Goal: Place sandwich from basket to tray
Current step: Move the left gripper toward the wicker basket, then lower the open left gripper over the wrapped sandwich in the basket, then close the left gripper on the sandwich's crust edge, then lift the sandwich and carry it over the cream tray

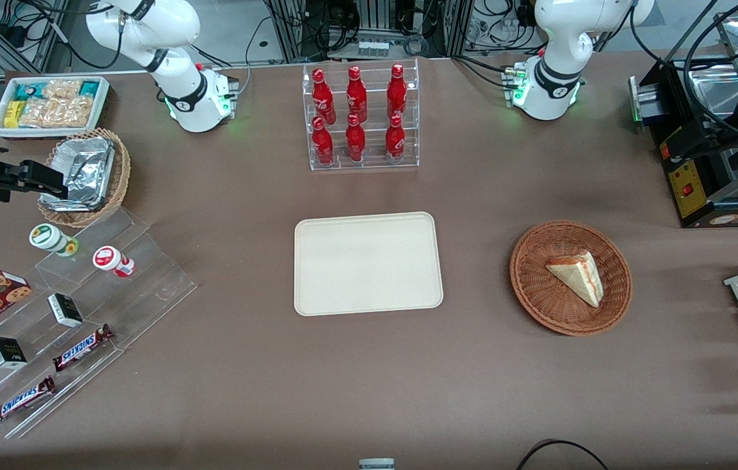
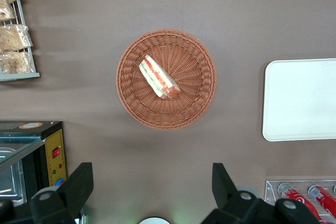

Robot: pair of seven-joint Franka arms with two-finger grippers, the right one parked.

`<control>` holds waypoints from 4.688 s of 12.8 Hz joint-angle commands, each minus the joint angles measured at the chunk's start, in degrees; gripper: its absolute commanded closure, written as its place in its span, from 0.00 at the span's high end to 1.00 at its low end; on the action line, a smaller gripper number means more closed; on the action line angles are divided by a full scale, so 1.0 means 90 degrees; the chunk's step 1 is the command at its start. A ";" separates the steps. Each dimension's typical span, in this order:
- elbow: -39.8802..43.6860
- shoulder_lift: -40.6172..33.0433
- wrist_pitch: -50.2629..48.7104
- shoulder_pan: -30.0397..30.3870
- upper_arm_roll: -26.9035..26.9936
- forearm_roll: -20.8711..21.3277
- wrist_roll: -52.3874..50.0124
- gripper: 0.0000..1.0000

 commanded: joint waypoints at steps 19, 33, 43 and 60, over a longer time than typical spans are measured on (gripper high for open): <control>-0.4769 -0.0261 0.4623 0.0021 -0.0023 0.0167 -0.3239 1.00; -0.5055 0.0969 0.6158 0.0031 0.0006 0.0529 -0.4705 1.00; -0.5045 0.1663 0.7067 -0.0018 0.0006 0.0557 -0.5096 0.55; -0.1062 0.1702 0.2409 -0.1831 -0.0052 0.0763 -0.5086 0.00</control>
